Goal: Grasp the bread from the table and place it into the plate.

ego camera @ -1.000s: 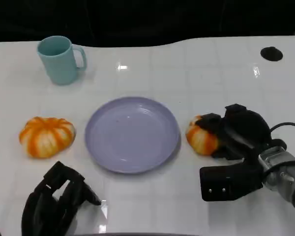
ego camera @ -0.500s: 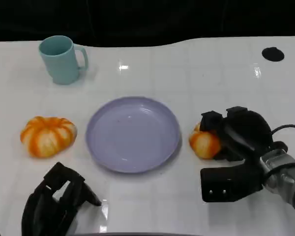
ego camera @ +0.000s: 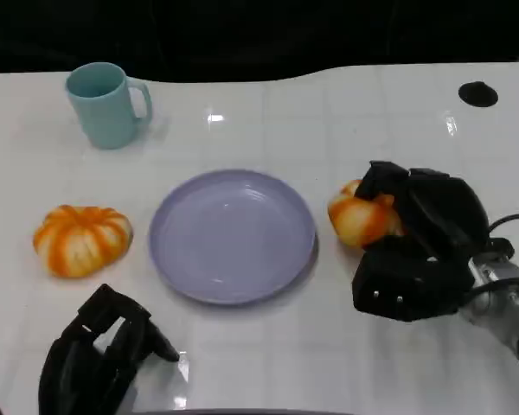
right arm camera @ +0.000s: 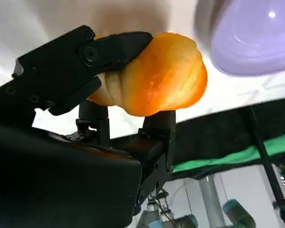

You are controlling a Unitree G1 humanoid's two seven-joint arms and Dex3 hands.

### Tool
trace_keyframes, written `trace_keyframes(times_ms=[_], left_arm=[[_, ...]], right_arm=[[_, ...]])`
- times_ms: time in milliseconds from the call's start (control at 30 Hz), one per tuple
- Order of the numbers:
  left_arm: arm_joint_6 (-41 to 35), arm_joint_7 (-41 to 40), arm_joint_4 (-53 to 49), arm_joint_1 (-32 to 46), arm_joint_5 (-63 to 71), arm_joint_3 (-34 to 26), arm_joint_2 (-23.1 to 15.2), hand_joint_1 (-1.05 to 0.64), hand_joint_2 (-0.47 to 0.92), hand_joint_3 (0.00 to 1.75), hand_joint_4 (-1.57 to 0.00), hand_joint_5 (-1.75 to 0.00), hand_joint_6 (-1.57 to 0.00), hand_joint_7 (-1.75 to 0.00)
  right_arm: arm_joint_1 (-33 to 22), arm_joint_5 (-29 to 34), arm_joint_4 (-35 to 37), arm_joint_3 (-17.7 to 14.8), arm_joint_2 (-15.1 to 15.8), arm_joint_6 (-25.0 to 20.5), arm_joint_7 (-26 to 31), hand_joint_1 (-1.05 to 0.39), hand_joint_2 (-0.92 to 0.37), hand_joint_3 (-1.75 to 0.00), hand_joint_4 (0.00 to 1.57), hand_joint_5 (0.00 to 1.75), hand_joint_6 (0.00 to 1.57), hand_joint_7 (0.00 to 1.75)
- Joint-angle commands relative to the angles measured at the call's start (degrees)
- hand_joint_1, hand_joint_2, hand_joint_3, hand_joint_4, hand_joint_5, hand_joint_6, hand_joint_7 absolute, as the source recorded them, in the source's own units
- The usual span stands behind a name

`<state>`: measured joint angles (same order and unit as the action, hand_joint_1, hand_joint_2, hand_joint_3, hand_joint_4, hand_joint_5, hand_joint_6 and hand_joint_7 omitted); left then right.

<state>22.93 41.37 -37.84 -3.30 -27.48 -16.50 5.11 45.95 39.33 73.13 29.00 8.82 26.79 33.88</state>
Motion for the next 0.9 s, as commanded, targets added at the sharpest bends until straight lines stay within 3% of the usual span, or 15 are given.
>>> trace_keyframes(times_ms=[33,200,433,767,800,900], left_arm=[[-0.8,0.1,0.3,0.1,-0.5,-0.1,-0.5,-0.54,0.92,0.27,-0.61,-1.75,-0.5,-1.49],[-0.8,-0.4,0.6,0.3,-0.3,-0.2,-0.4,-0.54,0.92,0.26,-0.61,-1.75,-0.52,-1.48],[-0.1,-0.1,0.9,0.8,0.3,-0.1,-0.7,-0.54,0.92,0.28,-0.61,-1.75,-0.51,-1.49],[-0.5,-0.4,1.3,1.3,-0.1,-0.4,-0.4,-0.54,0.92,0.28,-0.6,-1.75,-0.5,-1.5],[-0.6,-0.4,1.3,1.3,-0.1,-0.4,-0.4,-0.55,0.92,0.27,-0.61,-1.75,-0.5,-1.51],[-0.9,-0.3,1.4,1.2,-0.2,-0.4,-0.4,-0.55,0.92,0.26,-0.61,-1.75,-0.5,-1.51]], right_arm=[[2.2,-1.2,-2.2,-1.2,-0.7,2.5,0.7,-0.31,-0.75,-0.81,0.92,1.75,0.65,1.75],[3.5,-0.5,-3.8,-0.7,-2.2,3.7,0.4,-0.26,-0.59,-1.07,0.91,1.75,0.68,1.75],[6.0,1.2,-4.5,0.9,-5.2,3.2,-0.6,-0.25,-0.52,-1.15,0.92,1.75,0.69,1.75],[8.4,5.0,-3.4,4.8,-9.4,2.4,-0.4,-0.24,-0.52,-1.11,0.87,1.75,0.68,1.72],[8.7,5.4,-3.1,5.2,-9.7,2.1,-0.2,-0.23,-0.57,-0.97,0.86,1.75,0.65,1.74],[9.3,6.0,-2.6,6.0,-10.4,1.3,0.7,-0.22,-0.6,-0.87,0.85,1.75,0.63,1.75]])
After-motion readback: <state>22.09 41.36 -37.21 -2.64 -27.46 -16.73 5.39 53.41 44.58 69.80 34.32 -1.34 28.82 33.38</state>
